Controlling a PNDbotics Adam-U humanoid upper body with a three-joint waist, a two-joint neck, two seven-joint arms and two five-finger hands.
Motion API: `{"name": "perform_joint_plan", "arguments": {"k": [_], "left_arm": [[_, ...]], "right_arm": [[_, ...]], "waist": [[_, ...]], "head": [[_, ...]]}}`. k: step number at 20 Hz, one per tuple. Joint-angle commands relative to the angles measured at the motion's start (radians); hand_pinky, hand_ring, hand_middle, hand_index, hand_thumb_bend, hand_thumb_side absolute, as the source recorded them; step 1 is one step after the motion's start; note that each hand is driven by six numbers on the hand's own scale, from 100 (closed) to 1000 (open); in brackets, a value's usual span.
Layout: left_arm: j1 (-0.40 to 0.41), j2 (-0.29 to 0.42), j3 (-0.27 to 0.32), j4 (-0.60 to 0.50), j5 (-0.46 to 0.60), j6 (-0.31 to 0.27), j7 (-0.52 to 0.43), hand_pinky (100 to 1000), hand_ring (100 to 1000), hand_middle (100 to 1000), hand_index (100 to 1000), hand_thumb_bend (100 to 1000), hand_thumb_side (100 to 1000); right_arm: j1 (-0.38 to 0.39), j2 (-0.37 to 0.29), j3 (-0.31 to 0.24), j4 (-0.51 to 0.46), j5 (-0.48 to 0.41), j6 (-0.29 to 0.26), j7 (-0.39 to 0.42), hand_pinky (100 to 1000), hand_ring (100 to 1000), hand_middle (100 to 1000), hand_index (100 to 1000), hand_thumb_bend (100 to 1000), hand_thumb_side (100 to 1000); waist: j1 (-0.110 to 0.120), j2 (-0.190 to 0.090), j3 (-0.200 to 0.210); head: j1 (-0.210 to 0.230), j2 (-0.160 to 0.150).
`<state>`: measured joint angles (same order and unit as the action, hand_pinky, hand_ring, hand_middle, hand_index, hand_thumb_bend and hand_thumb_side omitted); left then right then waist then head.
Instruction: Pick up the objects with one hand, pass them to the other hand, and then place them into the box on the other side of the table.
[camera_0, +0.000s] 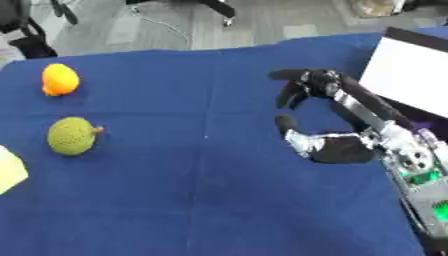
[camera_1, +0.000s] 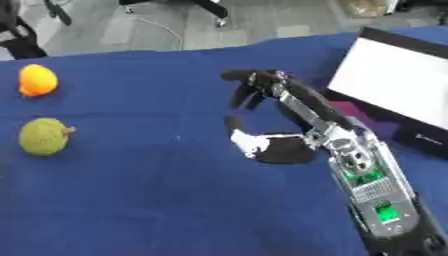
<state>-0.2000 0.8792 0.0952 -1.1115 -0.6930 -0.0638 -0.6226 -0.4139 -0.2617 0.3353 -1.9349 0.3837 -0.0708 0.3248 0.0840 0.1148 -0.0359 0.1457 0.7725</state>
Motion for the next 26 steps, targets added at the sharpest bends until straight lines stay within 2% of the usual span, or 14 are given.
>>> {"name": "perform_joint_plan", "arguments": {"k": [1,4,14,16,18,19,20,22,24,26], "left_arm": [[-0.003,0.026,0.014,-0.004,0.006,0.000,0.023,770,652,654,815,563,437],[-0.003,0.022,0.013,-0.004,0.011,-0.003,0.037,768,642,637,802,537,424],[-0.006,0.015,0.008,-0.008,0.023,-0.013,0.068,759,604,585,752,466,377],[-0.007,0.014,0.008,-0.011,0.026,-0.015,0.079,747,582,554,720,415,337],[-0.008,0.014,0.009,-0.015,0.029,-0.018,0.097,738,562,516,678,293,279],[-0.009,0.014,0.009,-0.017,0.030,-0.019,0.108,738,562,516,678,293,279],[-0.009,0.014,0.010,-0.020,0.030,-0.020,0.118,731,549,488,628,210,245],[-0.010,0.013,0.012,-0.028,0.030,-0.021,0.141,727,541,471,581,165,227],[-0.010,0.012,0.015,-0.039,0.029,-0.022,0.164,722,533,459,494,132,209],[-0.009,0.010,0.021,-0.052,0.027,-0.024,0.189,722,530,456,463,123,213]], "right_arm": [[-0.017,-0.010,-0.002,-0.012,0.001,-0.003,-0.001,617,701,567,888,101,388],[-0.018,-0.010,-0.002,-0.013,0.001,-0.002,-0.001,618,701,567,888,100,390],[-0.019,-0.011,-0.003,-0.015,0.000,-0.002,0.001,618,701,567,888,100,391],[-0.019,-0.011,-0.003,-0.015,0.000,-0.002,0.001,618,701,567,888,100,391],[-0.020,-0.011,-0.003,-0.015,0.000,-0.002,0.001,618,701,567,888,100,391],[-0.020,-0.011,-0.003,-0.015,0.000,-0.002,0.001,618,701,567,888,100,391],[-0.019,-0.011,-0.003,-0.014,-0.001,-0.002,0.001,618,701,567,888,100,392],[-0.019,-0.010,-0.003,-0.014,-0.001,-0.003,0.001,618,701,567,888,100,392],[-0.019,-0.010,-0.003,-0.013,-0.001,-0.003,0.001,618,701,567,888,100,391],[-0.018,-0.010,-0.003,-0.013,0.000,-0.003,0.001,618,701,567,888,100,392]], "waist": [[0.008,-0.017,0.000],[0.007,-0.016,0.000],[0.007,-0.017,-0.002],[0.008,-0.017,-0.003],[0.008,-0.016,-0.003],[0.008,-0.016,-0.004],[0.008,-0.016,-0.004],[0.008,-0.016,-0.004],[0.008,-0.016,-0.004],[0.008,-0.016,-0.004]], "head": [[0.067,-0.003],[0.082,-0.003],[0.076,-0.003],[0.073,-0.003],[0.071,-0.003],[0.071,-0.003],[0.070,-0.003],[0.068,-0.003],[0.063,-0.003],[0.057,-0.003]]}}
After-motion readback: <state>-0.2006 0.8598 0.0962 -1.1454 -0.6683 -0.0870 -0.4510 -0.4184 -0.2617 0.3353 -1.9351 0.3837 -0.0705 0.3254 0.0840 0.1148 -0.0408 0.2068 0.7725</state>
